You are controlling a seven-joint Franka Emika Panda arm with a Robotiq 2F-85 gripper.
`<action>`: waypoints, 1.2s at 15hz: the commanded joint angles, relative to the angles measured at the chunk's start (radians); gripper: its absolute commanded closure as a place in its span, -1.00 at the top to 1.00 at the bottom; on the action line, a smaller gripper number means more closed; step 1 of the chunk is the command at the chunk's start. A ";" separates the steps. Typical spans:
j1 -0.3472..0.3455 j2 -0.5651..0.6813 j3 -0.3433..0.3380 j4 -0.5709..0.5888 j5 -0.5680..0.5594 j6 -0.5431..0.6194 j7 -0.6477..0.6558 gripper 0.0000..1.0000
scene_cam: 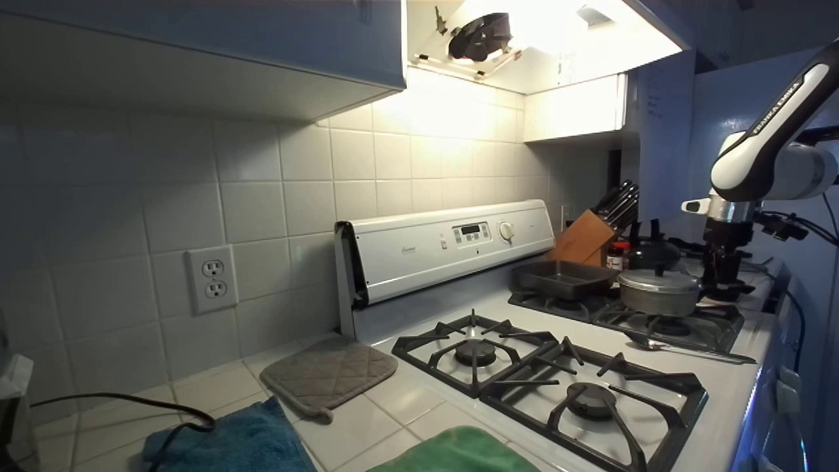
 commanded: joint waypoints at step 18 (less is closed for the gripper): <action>-0.052 0.094 0.100 0.070 0.147 0.007 -0.006 -0.68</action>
